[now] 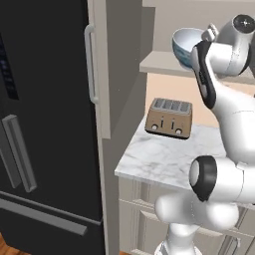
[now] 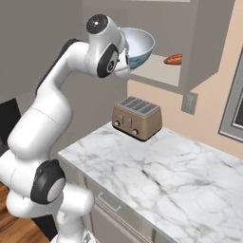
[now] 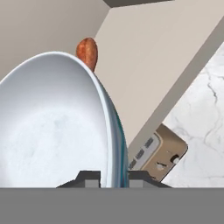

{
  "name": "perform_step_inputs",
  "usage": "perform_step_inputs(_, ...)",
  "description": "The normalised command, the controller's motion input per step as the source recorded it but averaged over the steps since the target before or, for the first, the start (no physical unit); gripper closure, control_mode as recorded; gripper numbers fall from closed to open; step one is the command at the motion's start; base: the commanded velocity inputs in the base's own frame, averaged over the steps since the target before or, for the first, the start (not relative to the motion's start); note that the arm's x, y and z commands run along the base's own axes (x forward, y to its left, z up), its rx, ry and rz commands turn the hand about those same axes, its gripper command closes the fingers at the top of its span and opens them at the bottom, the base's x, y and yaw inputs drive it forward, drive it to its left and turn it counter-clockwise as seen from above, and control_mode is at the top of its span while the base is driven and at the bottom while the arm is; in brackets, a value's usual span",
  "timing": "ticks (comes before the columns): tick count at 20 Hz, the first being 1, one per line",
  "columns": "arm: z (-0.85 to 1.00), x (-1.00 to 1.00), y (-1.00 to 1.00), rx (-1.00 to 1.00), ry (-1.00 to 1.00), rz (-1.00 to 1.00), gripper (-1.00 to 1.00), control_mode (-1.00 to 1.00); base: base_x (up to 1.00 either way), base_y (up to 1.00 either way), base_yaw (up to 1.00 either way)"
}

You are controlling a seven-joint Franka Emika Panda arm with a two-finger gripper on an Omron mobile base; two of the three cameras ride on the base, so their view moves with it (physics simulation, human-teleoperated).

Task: Pick the mug and place it in the sink. Pick the bowl and place it in the open cabinet and then close the cabinet.

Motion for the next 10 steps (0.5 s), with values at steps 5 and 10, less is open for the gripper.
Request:
perform_step_inputs(5,0.04,0.57,-0.05,0.05,0.0,0.0,1.0,-1.0,0.0,0.0,0.0)
perform_step_inputs(10,-0.04,0.57,0.0,0.0,-0.04,0.0,1.0,-1.0,0.0,0.0,0.0)
